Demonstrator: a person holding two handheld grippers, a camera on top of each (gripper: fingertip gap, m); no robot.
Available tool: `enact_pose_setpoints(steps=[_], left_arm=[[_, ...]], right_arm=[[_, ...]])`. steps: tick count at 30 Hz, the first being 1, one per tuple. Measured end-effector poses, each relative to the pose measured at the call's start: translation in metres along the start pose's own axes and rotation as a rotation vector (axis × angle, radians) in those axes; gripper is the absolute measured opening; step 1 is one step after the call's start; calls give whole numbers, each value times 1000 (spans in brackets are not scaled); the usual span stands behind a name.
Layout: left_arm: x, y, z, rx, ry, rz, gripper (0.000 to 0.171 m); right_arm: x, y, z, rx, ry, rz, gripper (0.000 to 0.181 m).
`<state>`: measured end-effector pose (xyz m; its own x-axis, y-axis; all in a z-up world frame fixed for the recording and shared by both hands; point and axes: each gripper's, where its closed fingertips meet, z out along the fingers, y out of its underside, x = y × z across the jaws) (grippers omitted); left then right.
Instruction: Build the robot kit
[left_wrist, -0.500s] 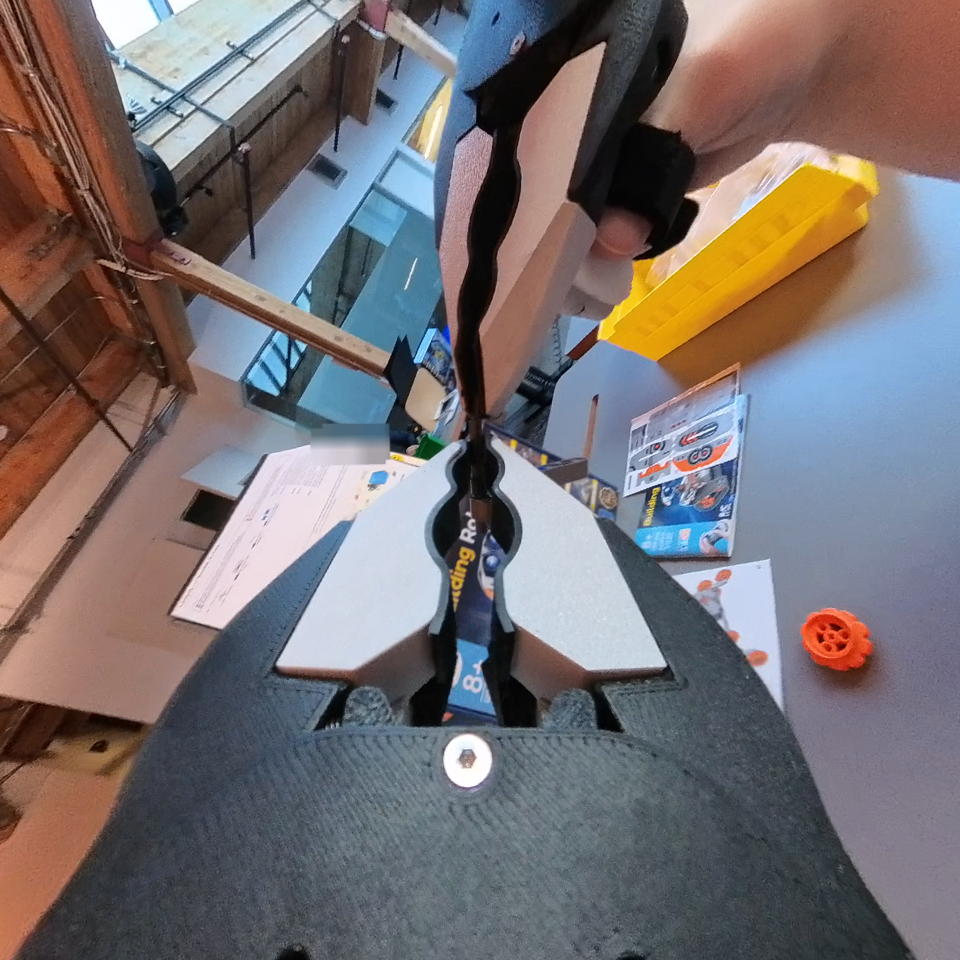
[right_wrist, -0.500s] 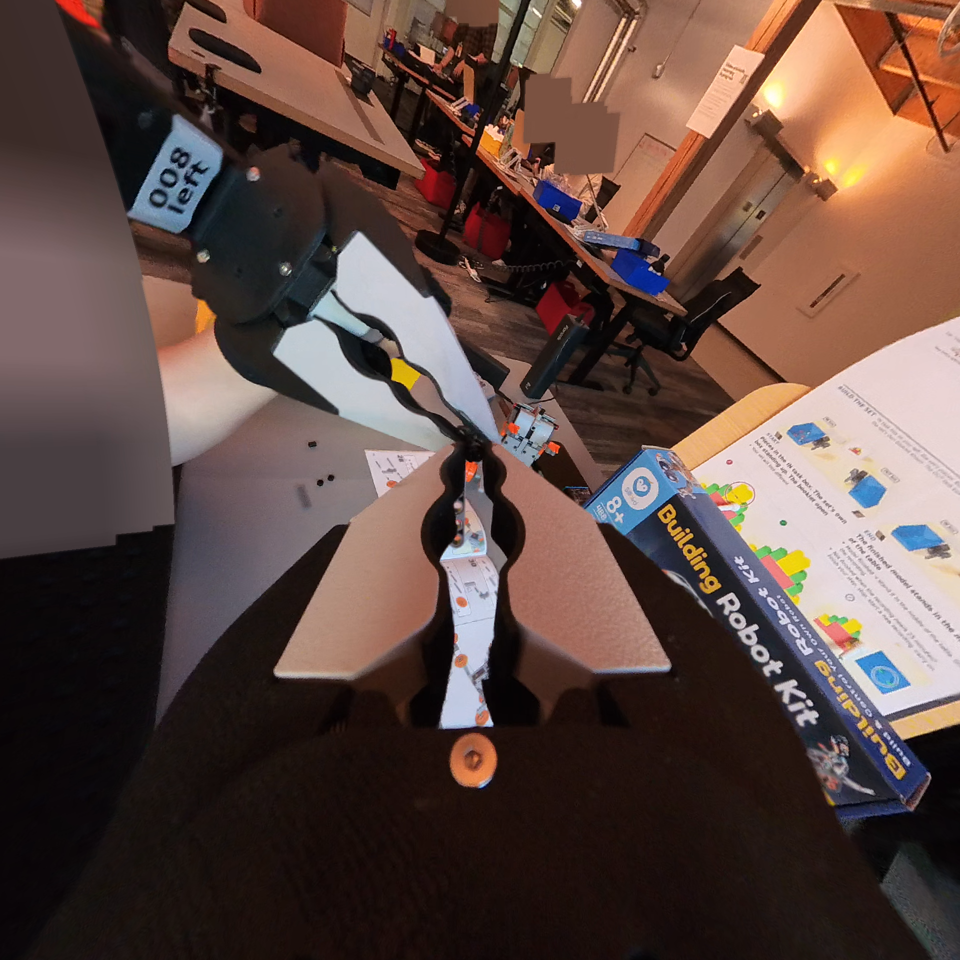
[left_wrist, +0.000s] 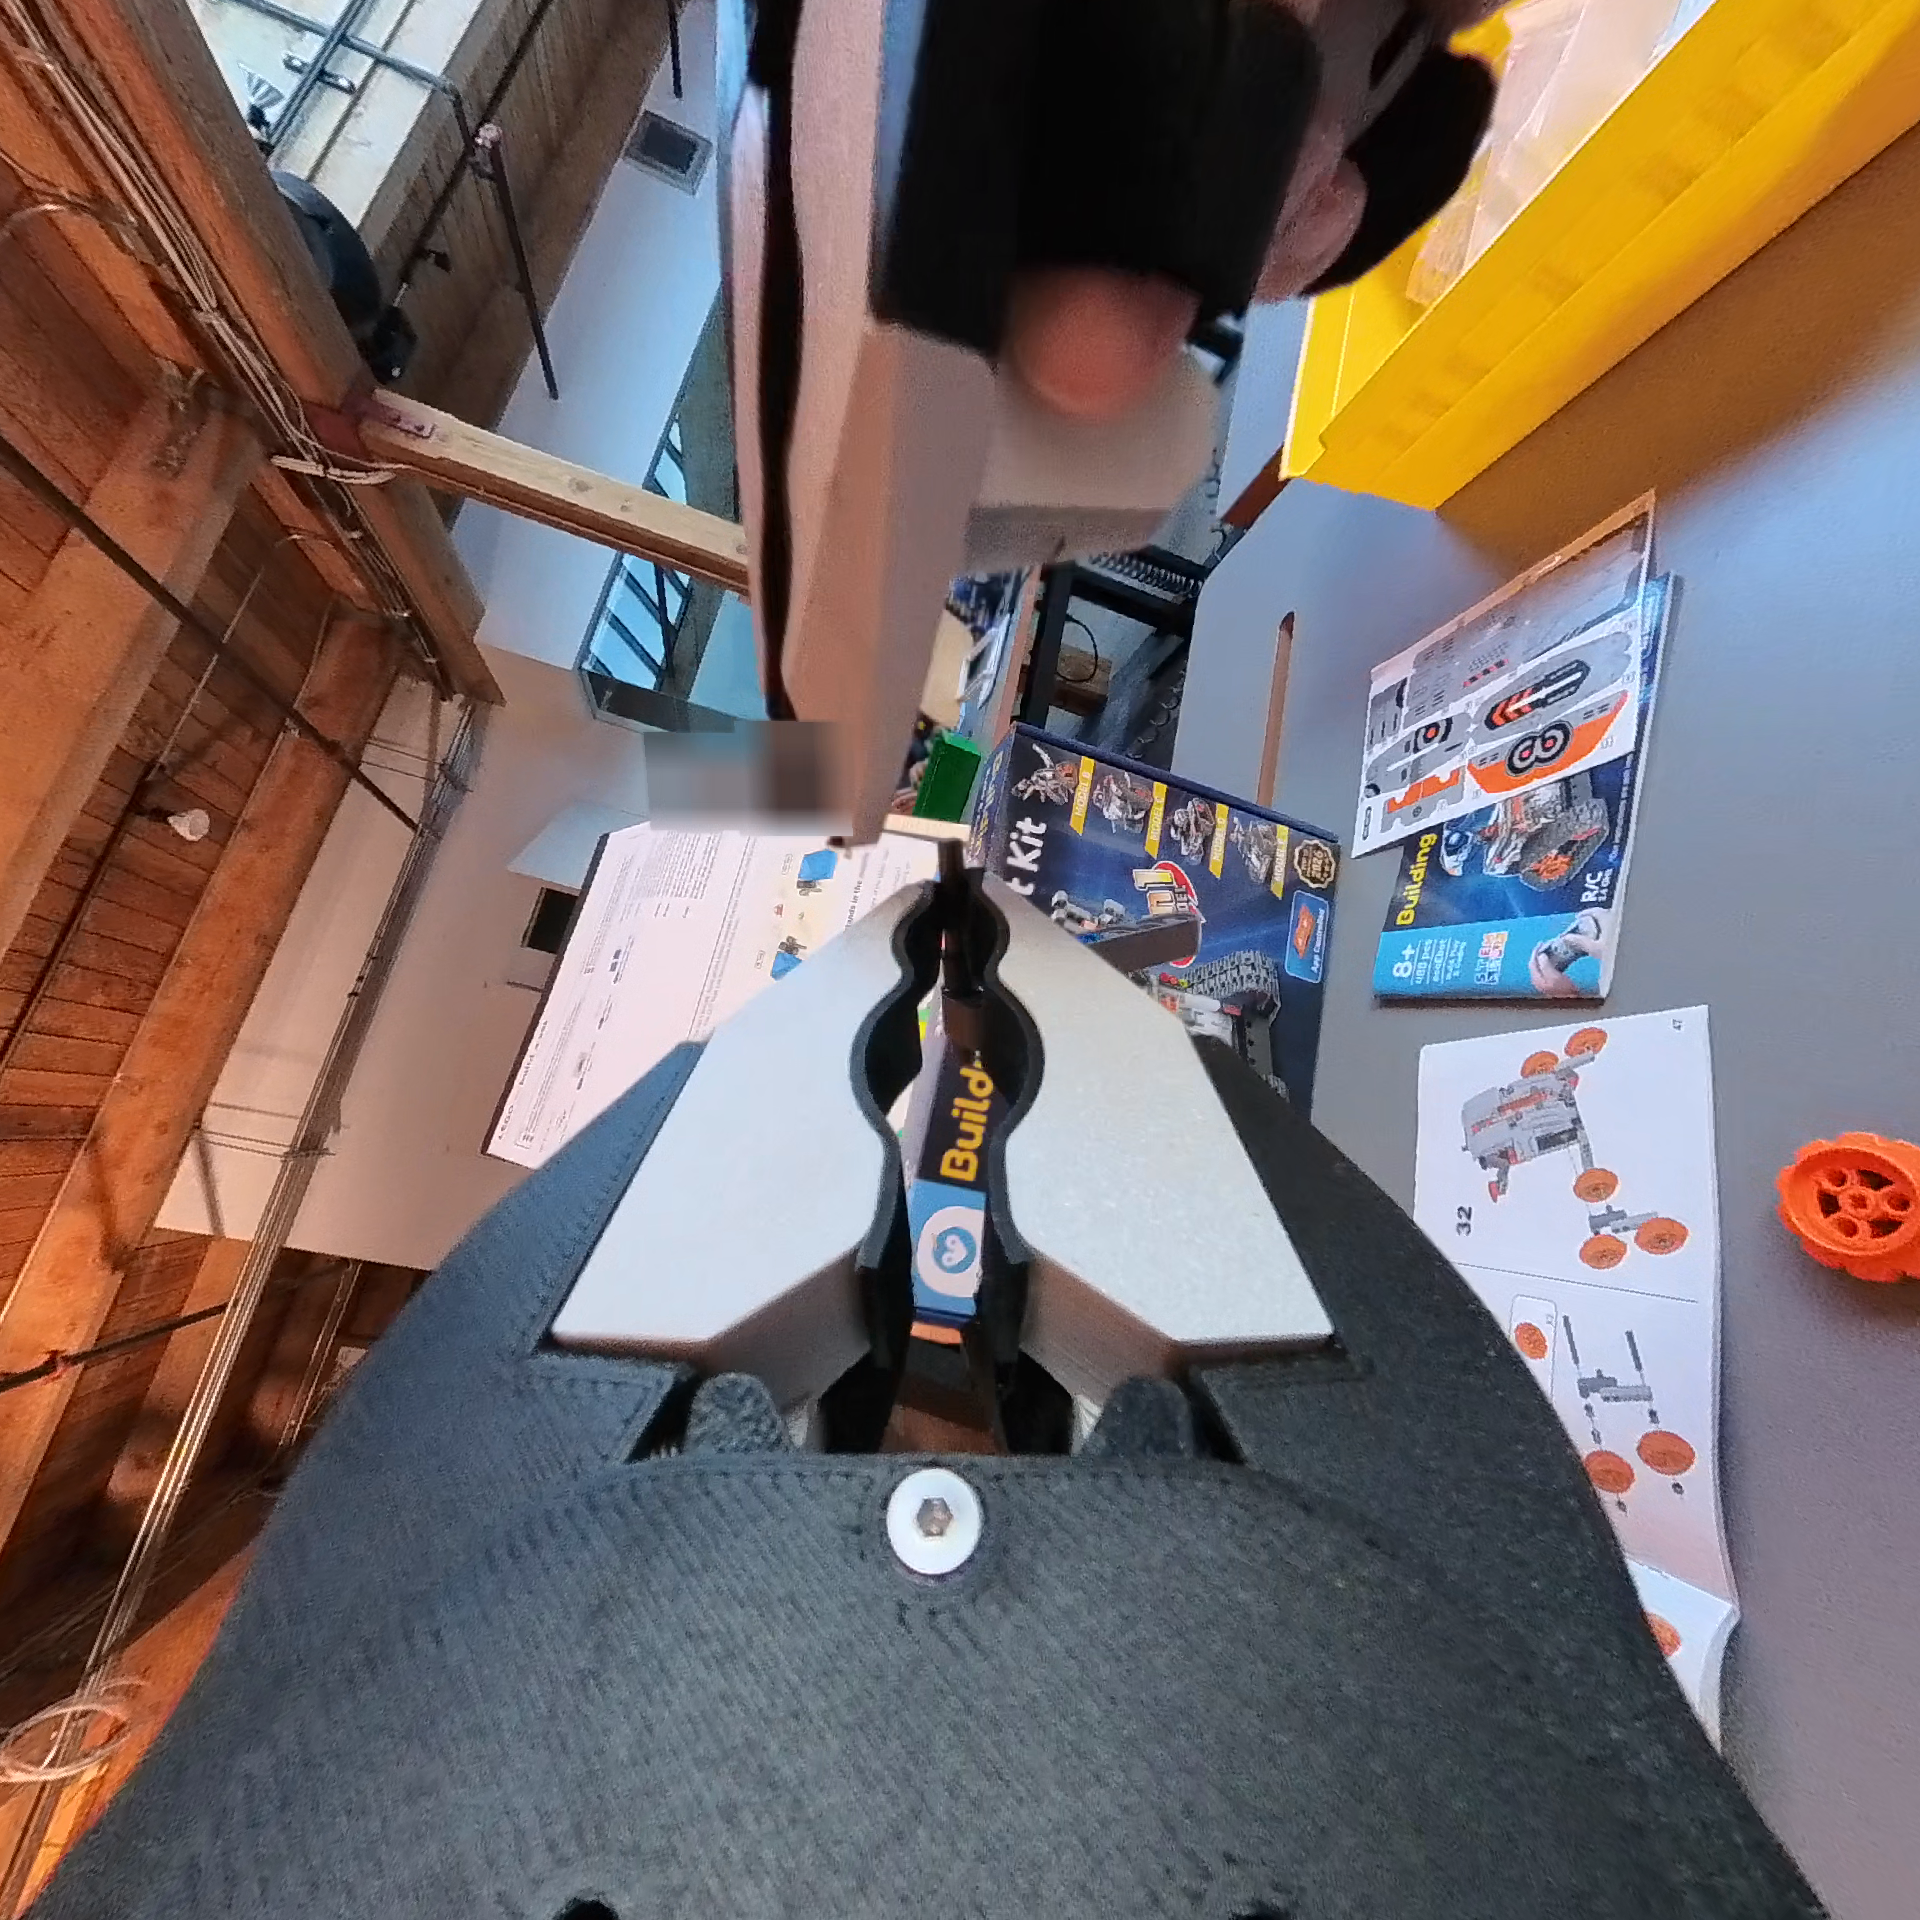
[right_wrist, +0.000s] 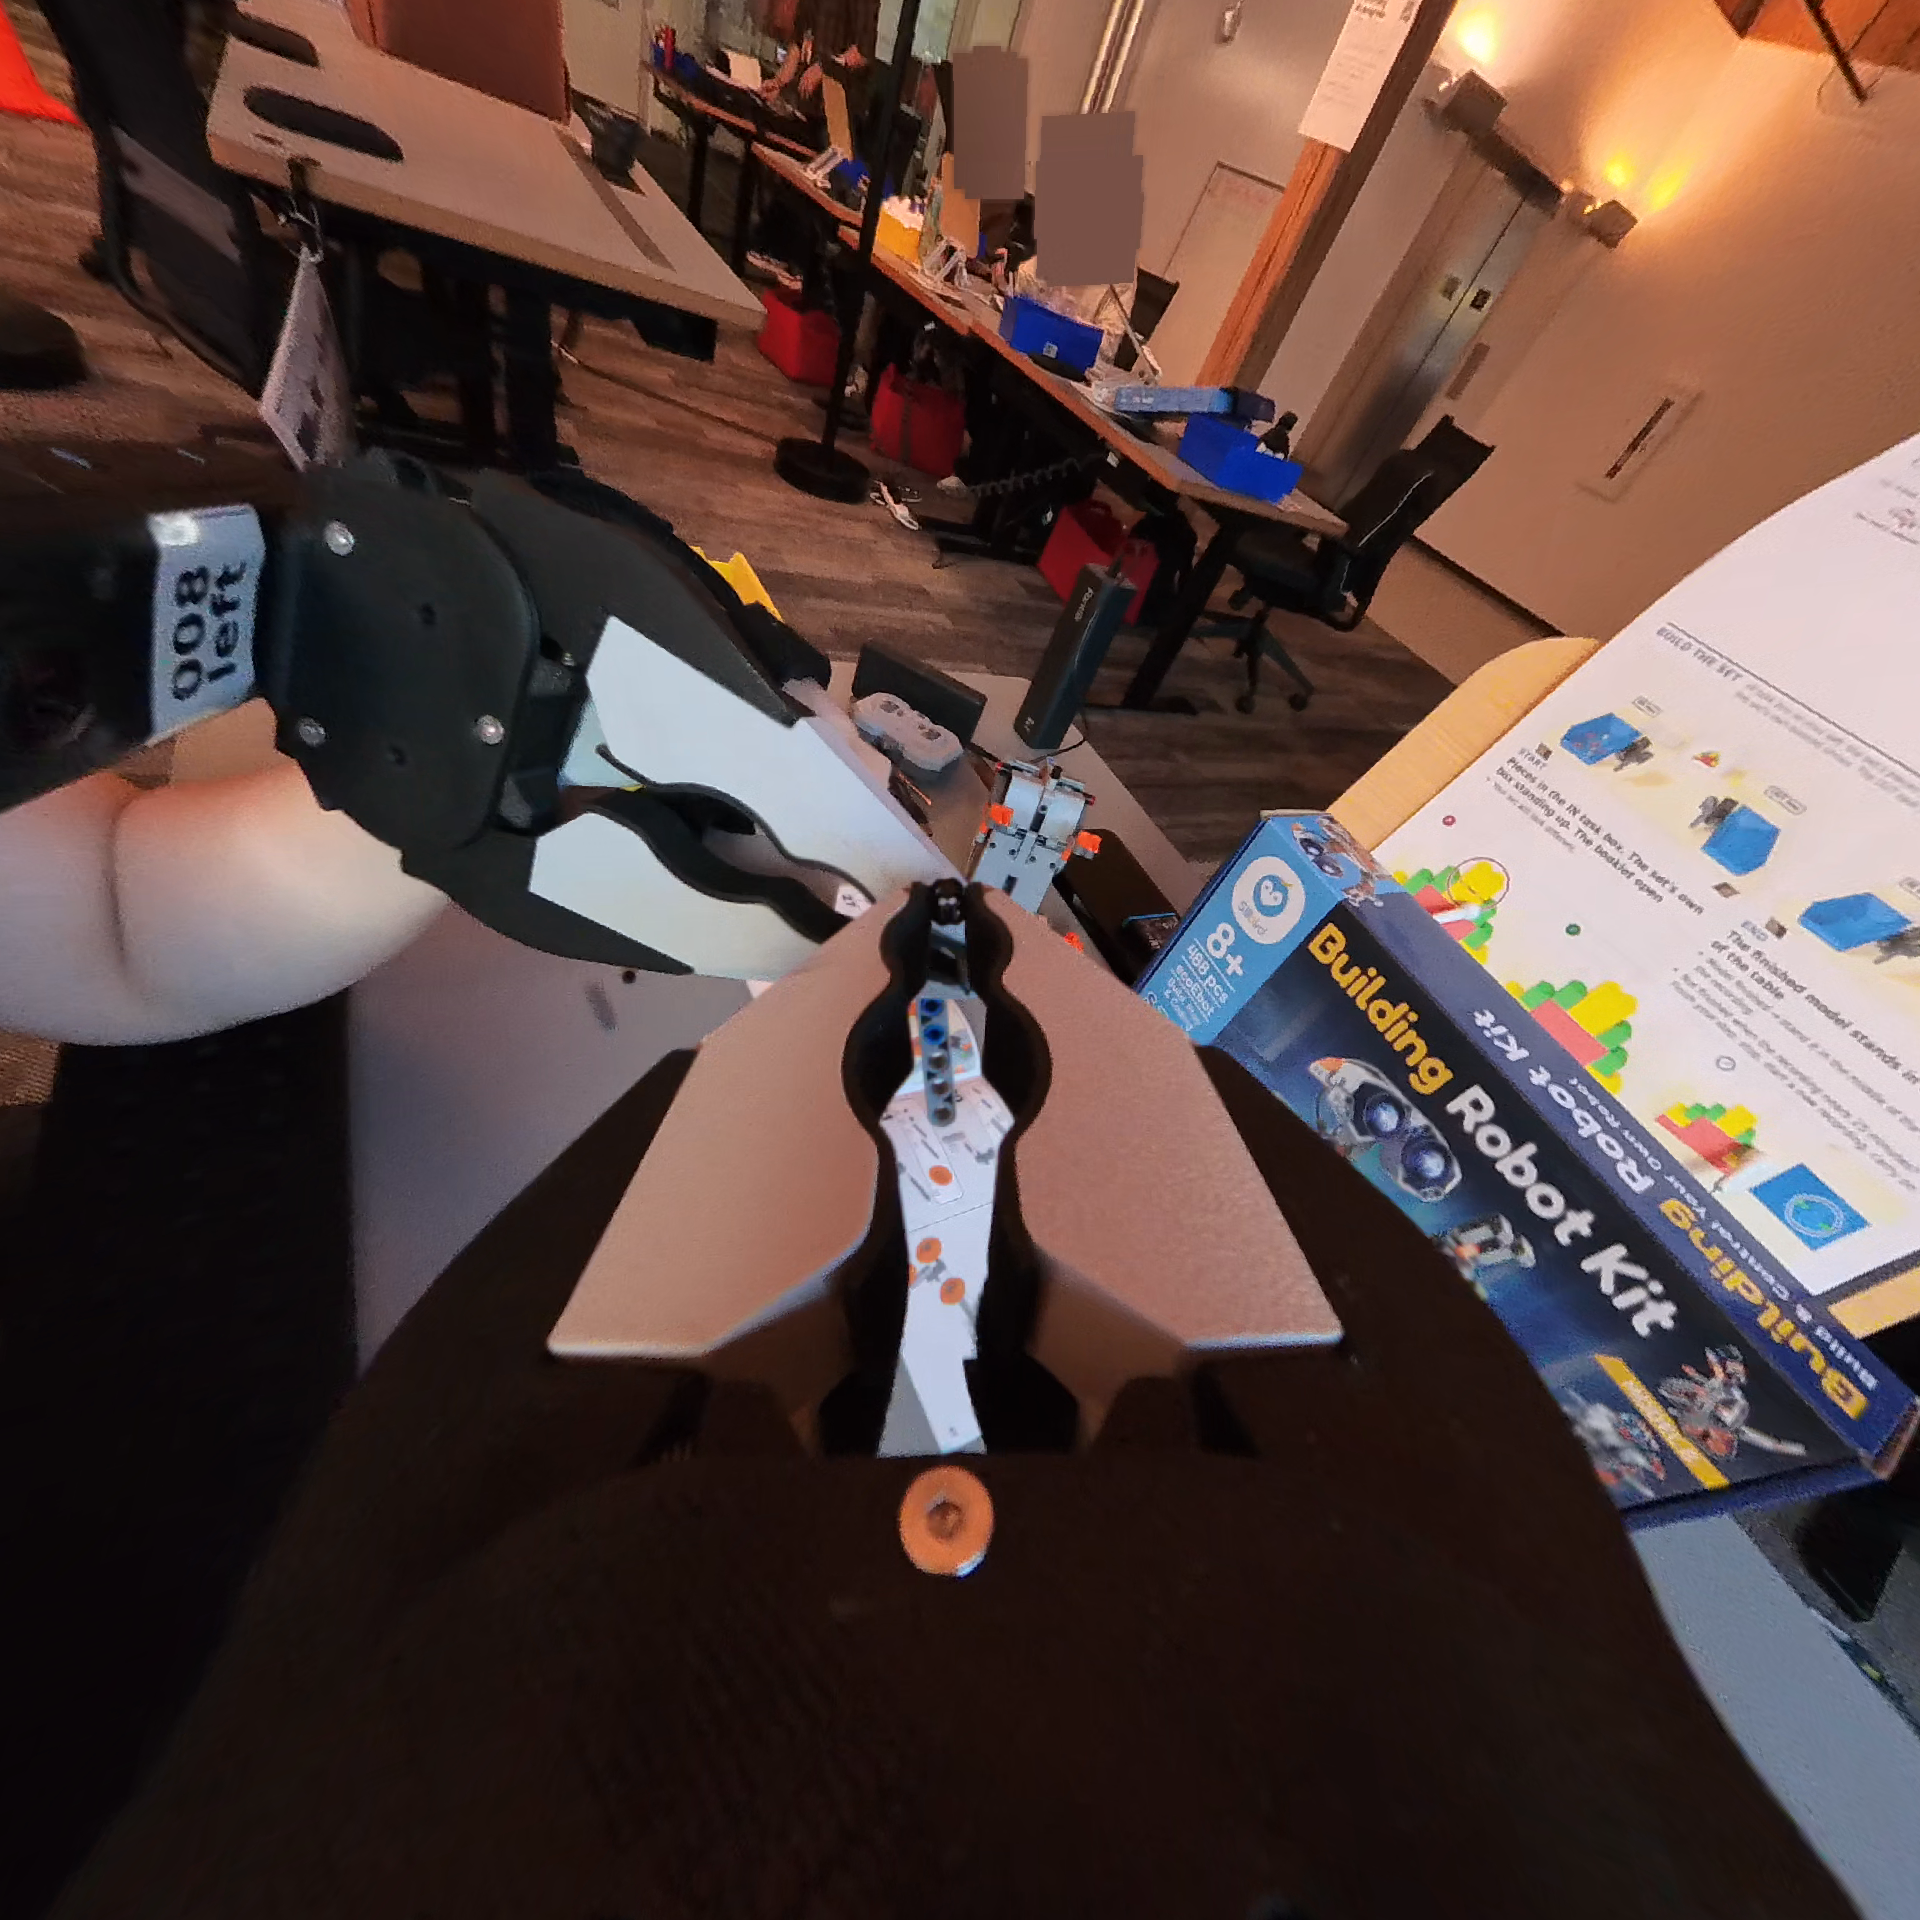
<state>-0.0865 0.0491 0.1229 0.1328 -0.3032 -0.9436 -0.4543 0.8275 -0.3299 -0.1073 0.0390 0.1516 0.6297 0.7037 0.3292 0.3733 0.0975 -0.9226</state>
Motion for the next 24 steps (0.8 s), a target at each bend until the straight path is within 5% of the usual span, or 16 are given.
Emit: enact_pose_setpoints(steps=[24], left_arm=[[-3,5,1,-15,-8,-16,0]], right_arm=[[8,20,7,-48,-54,103,5]])
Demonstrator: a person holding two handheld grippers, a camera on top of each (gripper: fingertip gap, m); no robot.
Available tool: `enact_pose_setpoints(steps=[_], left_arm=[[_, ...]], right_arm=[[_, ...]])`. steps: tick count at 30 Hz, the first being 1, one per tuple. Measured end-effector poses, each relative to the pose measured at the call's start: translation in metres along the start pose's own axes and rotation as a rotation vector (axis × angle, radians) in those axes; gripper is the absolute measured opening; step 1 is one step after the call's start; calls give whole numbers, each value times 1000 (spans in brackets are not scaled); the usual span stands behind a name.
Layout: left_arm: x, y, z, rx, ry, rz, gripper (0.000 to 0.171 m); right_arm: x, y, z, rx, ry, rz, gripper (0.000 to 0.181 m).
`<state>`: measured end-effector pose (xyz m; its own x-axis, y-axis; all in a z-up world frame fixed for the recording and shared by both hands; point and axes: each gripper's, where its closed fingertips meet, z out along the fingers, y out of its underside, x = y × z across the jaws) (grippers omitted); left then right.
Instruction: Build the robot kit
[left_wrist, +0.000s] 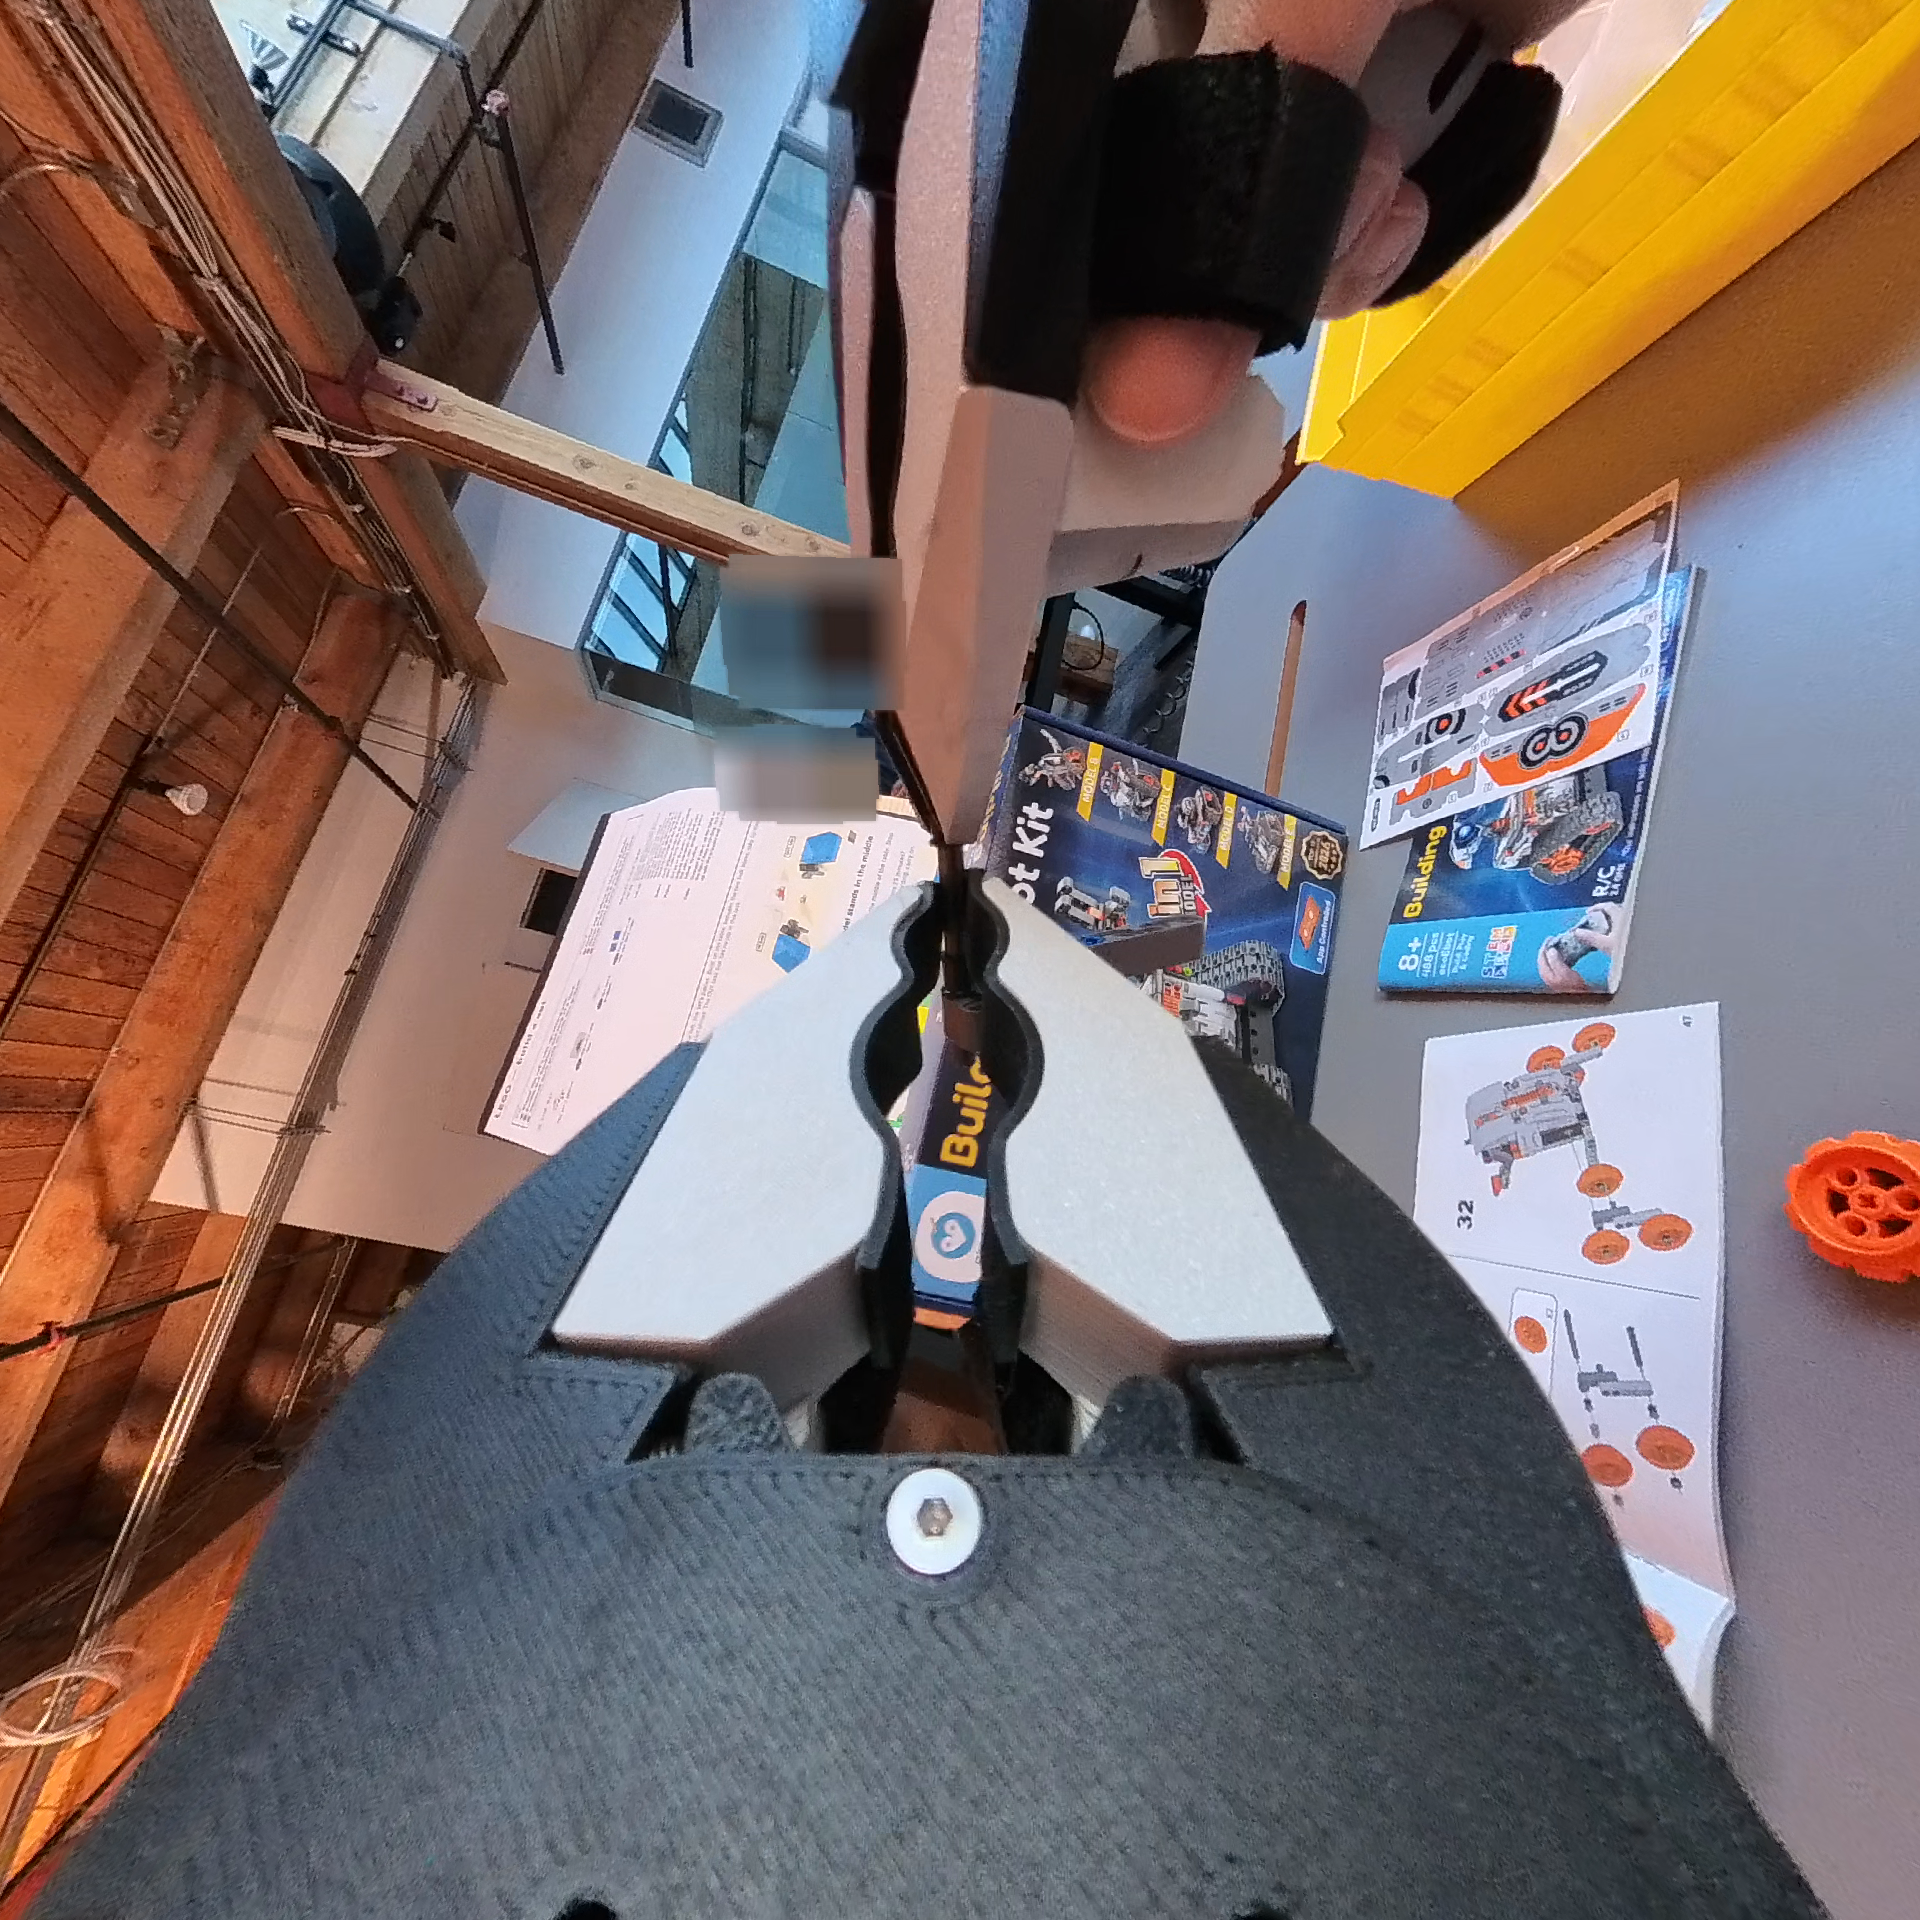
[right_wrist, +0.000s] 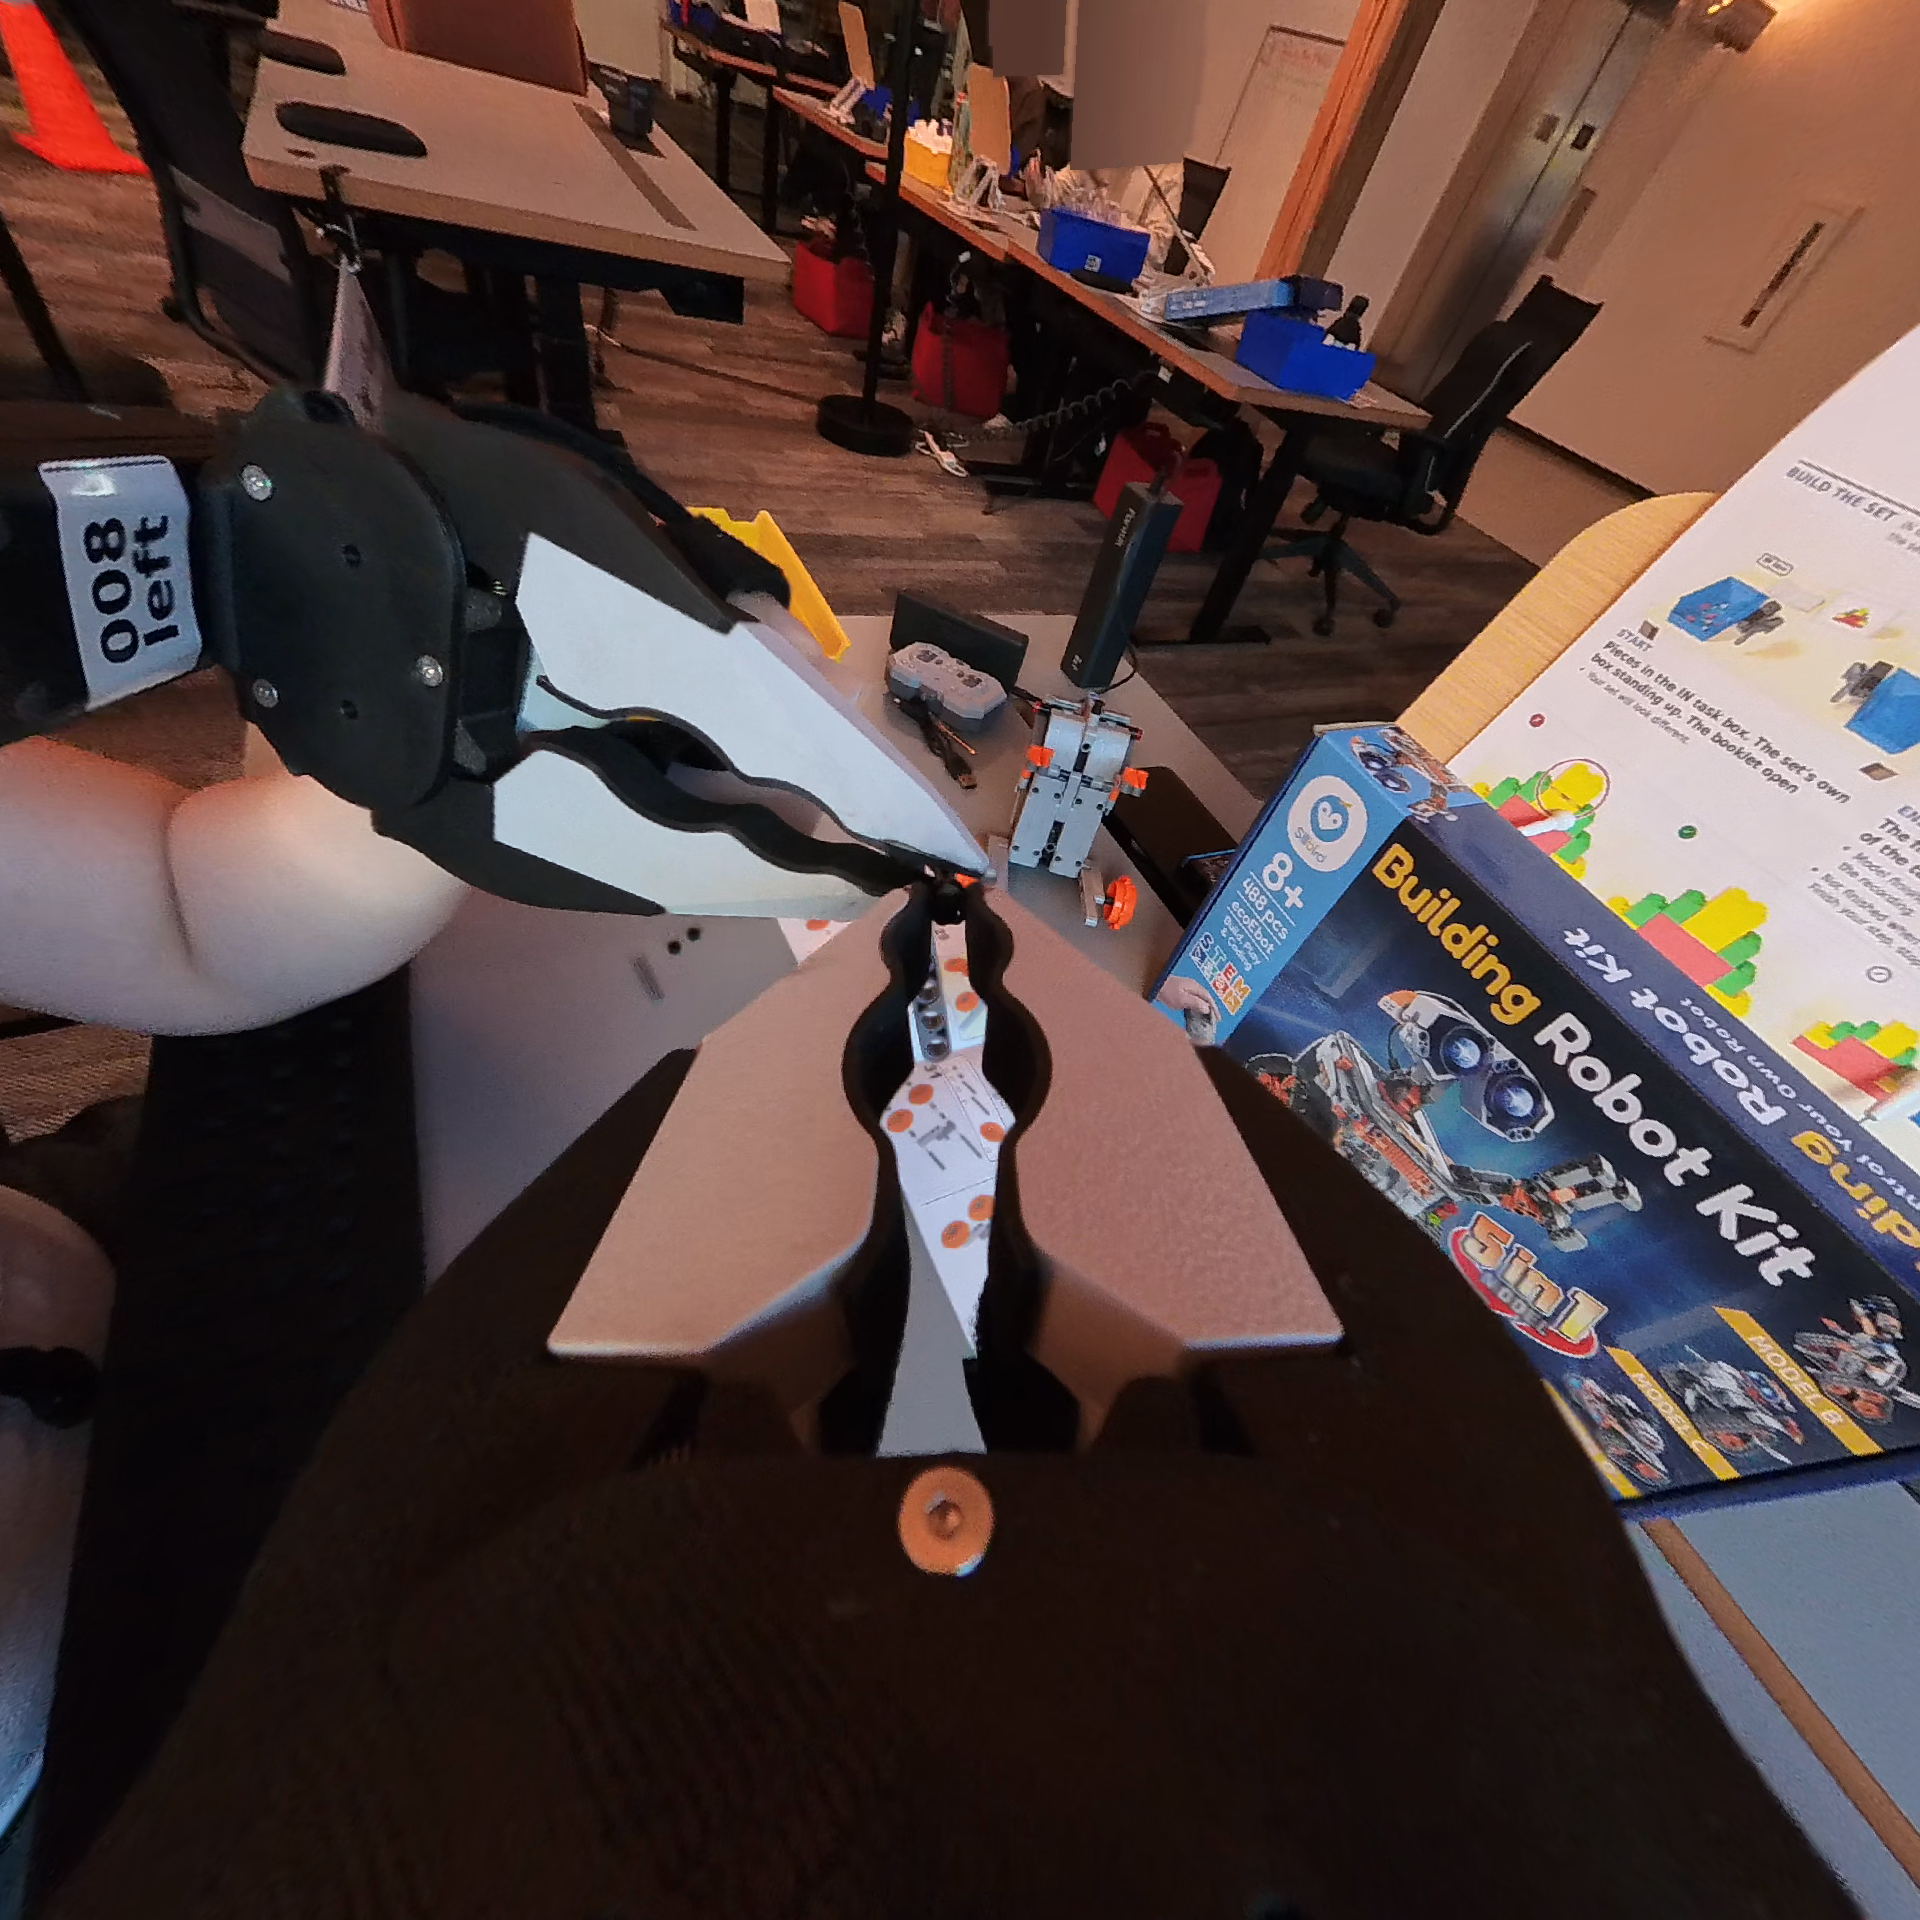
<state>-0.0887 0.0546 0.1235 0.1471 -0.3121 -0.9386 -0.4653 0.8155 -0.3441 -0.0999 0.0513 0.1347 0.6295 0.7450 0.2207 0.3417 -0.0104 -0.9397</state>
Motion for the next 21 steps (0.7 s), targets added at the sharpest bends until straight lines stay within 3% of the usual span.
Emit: enact_pose_setpoints(steps=[14,21], left_arm=[[11,10,6,-84,33,58,0],[6,5,6,-40,19,-23,0]], right_arm=[[2,14,7,-103,65,-91,4],[3,5,4,-18,23,-48,5]])
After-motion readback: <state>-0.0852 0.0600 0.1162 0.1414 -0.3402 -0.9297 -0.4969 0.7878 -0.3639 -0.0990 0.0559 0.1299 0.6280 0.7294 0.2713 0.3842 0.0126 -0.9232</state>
